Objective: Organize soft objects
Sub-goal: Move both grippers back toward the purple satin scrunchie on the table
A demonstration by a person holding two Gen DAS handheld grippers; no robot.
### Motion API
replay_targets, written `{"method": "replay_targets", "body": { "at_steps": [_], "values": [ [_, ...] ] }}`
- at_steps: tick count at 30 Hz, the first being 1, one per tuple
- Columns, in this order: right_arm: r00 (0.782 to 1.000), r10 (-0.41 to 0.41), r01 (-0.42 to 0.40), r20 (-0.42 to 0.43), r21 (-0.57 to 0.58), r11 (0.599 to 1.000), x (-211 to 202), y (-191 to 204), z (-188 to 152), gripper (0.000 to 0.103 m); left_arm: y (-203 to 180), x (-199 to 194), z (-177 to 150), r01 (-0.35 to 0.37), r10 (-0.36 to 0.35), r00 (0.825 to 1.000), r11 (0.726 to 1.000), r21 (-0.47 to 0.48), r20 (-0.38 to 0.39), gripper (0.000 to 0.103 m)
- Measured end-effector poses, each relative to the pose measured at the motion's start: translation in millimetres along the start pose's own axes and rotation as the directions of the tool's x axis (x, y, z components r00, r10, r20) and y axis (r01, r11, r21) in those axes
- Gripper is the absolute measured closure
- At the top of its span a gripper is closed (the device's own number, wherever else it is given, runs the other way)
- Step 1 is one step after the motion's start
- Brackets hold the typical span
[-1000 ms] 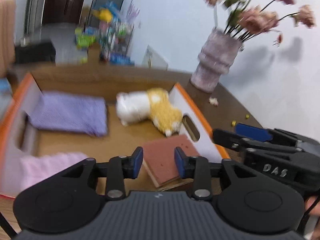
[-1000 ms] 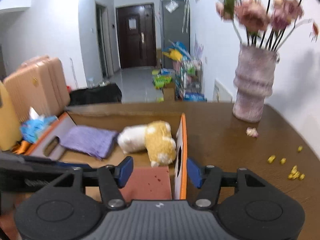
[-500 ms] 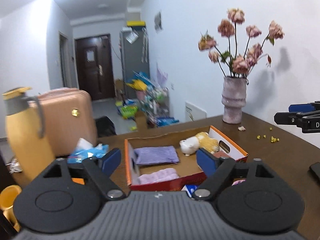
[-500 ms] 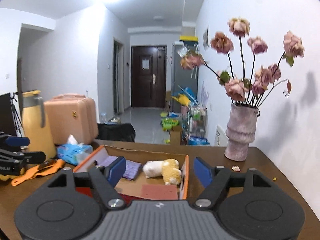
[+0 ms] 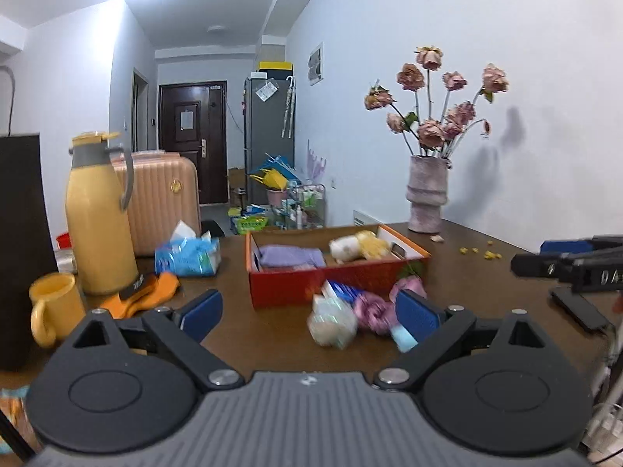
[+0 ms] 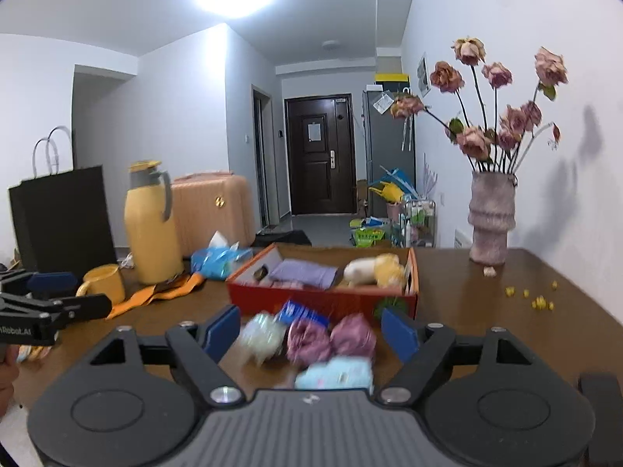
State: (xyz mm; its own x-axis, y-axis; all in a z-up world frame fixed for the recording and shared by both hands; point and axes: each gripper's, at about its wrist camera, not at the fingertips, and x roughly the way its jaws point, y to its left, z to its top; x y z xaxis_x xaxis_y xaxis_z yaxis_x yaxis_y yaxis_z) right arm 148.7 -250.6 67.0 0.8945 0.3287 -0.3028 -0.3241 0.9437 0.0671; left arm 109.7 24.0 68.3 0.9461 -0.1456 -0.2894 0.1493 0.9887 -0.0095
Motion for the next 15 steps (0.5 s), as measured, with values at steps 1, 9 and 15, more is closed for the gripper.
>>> {"method": "replay_targets", "body": {
  "at_steps": [1,9,15],
  "values": [
    [1.0,0.0,0.0,-0.01,0.0,1.0,-5.3,3.3,-8.5,0.022,-2.1,-5.4,-6.9,0.007,-0.008,1.0,1.0,-0.005,-0.005,0.004],
    [0.996,-0.001,0.007,-0.092,0.064,0.998,-31.8,8.0,-56.6,0.022,-11.5,-19.0,-28.5,0.041,-0.041,0.998,0.999,-0.003,-0.056,0.004],
    [0.996,-0.02,0.028,-0.092,0.085,0.996,-25.3,-0.3,-59.5,0.022,-19.0,-3.4,-35.5,0.061,-0.061,0.994,0.998,-0.007,-0.09,0.004]
  ]
}}
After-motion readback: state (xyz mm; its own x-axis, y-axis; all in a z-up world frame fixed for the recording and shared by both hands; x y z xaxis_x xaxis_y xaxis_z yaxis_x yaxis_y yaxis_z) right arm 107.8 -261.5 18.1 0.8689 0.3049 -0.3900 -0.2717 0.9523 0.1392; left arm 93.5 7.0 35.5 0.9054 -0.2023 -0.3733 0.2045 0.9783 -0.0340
